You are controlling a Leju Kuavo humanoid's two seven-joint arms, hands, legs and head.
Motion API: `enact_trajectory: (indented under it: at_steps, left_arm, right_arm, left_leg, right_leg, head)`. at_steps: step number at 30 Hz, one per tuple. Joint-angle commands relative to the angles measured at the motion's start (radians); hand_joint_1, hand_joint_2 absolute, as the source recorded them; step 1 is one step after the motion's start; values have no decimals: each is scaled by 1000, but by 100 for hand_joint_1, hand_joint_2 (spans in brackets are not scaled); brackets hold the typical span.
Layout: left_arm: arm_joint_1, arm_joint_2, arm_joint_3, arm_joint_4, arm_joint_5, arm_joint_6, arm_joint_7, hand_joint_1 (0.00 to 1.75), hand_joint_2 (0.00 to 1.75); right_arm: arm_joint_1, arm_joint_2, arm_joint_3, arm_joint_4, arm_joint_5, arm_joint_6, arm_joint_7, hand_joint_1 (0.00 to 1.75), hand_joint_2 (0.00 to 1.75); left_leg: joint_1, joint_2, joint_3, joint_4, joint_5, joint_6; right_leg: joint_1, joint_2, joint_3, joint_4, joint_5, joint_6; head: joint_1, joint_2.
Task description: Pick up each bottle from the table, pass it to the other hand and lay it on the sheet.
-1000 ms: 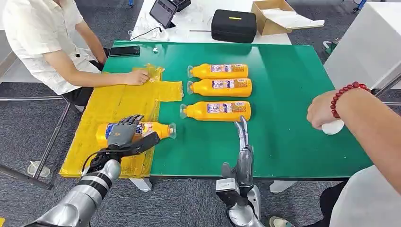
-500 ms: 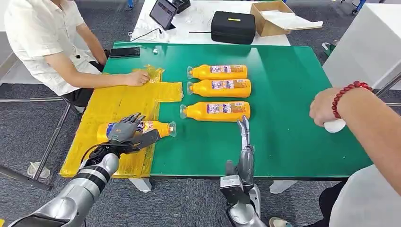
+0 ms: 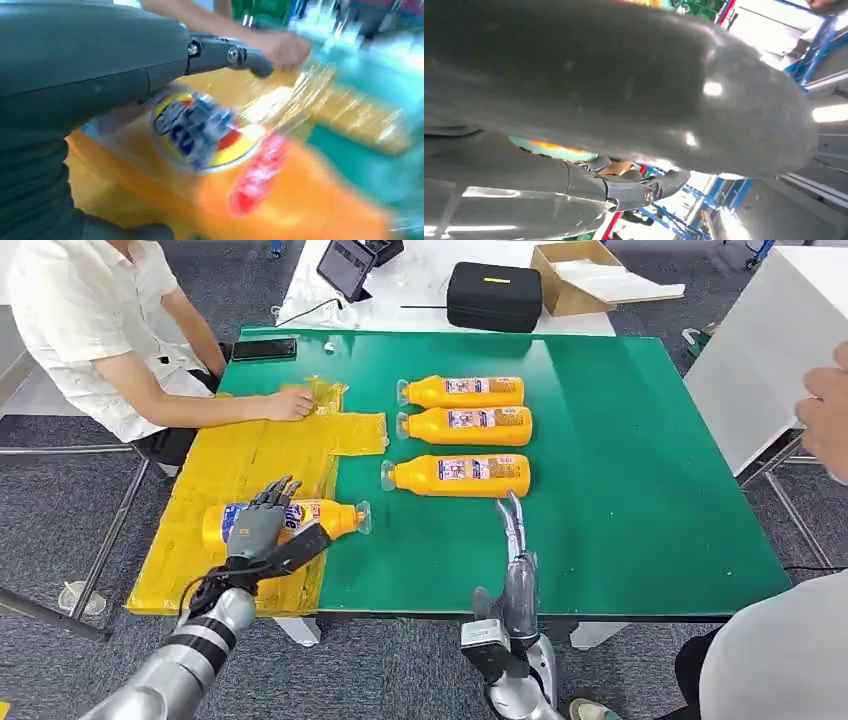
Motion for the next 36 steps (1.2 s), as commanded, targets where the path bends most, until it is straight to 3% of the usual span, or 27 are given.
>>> enact_trajectory:
  at_steps: [1,12,14,21,22,23,24,26,27,29,32,36]
  left_arm:
    - [158,-34,-46,-379,142,-19,-19,0,175]
    - [158,-34,-46,-379,142,-19,-19,0,175]
    - [176,-44,-41,-418,269,-73,-56,0,175]
    - [185,-10,-87,-467,317,-84,30,0,175]
    - [184,-19,-80,-462,341,-82,43,0,175]
    - [186,-33,-73,-461,377,-82,59,0,175]
    - [207,-77,-27,-482,460,-67,50,0,175]
    - [266,-179,8,-531,618,14,41,0,175]
    - [285,-195,-19,-540,671,42,75,0,175]
    - [312,-193,-89,-554,831,100,89,0,175]
    - [327,-152,-156,-586,863,184,39,0,175]
    - [350,-117,-187,-652,909,168,65,0,175]
  right_arm:
    - [4,-7,-34,-2,8,0,3,0,0]
    - [4,-7,-34,-2,8,0,3,0,0]
    - [0,-11,-27,-1,10,0,3,0,0]
    - [6,-28,-44,5,66,0,3,0,0]
    - [-9,-28,-76,75,150,0,3,0,175]
    - [-57,-33,-90,207,187,3,3,0,175]
    - [-68,-32,-162,232,294,0,3,0,175]
    - [-71,-21,-246,232,351,0,3,0,175]
    - [-68,-13,-292,226,389,0,3,0,175]
    - [-60,-7,-362,223,477,0,3,0,175]
    - [-64,-7,-452,196,575,0,3,0,175]
    - [-96,-9,-546,198,699,0,14,0,175]
  left_leg:
    - [-1,1,0,0,-1,1]
    - [-1,2,0,0,-3,2]
    - [0,2,-2,0,-2,1]
    - [-1,1,-2,0,-2,1]
    - [0,1,-2,0,-2,1]
    - [-1,2,-1,-1,-2,1]
    - [0,1,-2,-2,-1,1]
    - [0,1,-1,-2,-1,2]
    - [-1,0,0,-1,-2,3]
    - [-2,-1,-3,-1,-1,2]
    - [-1,-2,-5,-1,-1,2]
    - [-3,0,-5,0,-2,2]
  right_leg:
    - [0,0,-1,0,-1,-1]
    - [0,-1,-2,1,-3,-2]
    - [0,0,-3,0,-2,-1]
    - [0,-1,-3,0,-2,-1]
    - [0,-1,-3,0,-2,-1]
    - [0,0,-2,0,-2,-2]
    - [1,0,-2,-2,0,-1]
    - [0,-1,-1,-3,0,-1]
    - [0,-2,1,-2,-2,0]
    - [-1,-3,-3,-1,-2,0]
    - [-1,-2,-4,-1,-1,0]
    - [-2,0,-4,0,-2,-1]
  head:
    - [0,0]
    - [0,0]
    - [0,0]
    - [0,0]
    - [0,0]
    - [0,0]
    - [0,0]
    - [0,0]
    - [0,0]
    - [-1,0]
    - [0,0]
    - [0,0]
